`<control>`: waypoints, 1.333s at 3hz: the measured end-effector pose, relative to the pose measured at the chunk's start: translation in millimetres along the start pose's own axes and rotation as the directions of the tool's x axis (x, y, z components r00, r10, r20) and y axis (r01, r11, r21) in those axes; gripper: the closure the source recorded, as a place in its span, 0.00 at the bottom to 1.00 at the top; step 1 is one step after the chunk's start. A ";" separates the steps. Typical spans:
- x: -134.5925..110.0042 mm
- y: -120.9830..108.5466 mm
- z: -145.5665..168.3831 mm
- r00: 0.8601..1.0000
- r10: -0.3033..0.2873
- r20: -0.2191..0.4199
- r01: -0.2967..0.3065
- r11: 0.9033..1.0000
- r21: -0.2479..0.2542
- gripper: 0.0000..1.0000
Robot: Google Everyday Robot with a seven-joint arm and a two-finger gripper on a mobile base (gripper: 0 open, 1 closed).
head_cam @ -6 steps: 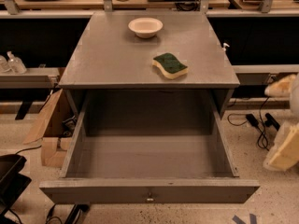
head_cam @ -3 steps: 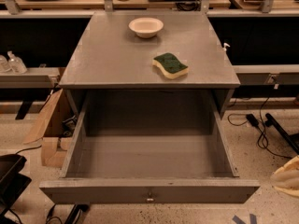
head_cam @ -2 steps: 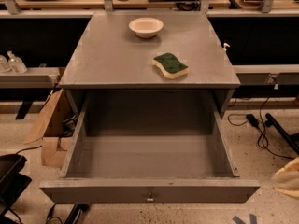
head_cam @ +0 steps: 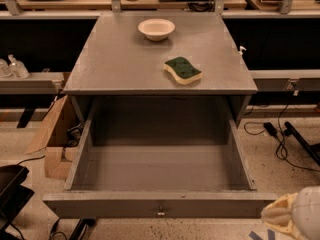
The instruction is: Close top drawer
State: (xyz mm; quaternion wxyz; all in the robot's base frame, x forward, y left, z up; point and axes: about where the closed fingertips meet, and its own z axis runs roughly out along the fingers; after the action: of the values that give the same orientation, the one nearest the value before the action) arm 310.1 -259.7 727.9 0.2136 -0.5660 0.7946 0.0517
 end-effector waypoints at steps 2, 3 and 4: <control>13.8 27.2 93.8 0.995 -0.011 0.104 0.012 1.000 -0.012 1.00; 8.8 22.3 121.4 0.989 -0.032 0.142 0.033 0.999 -0.004 1.00; -6.5 5.0 143.1 0.980 -0.070 0.184 0.070 0.998 0.008 1.00</control>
Offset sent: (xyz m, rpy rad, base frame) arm -0.0011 0.0439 -0.1490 0.1512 -0.0443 0.0452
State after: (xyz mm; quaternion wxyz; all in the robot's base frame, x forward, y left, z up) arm 347.4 -205.9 600.3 0.2883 -0.5863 0.7510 0.0957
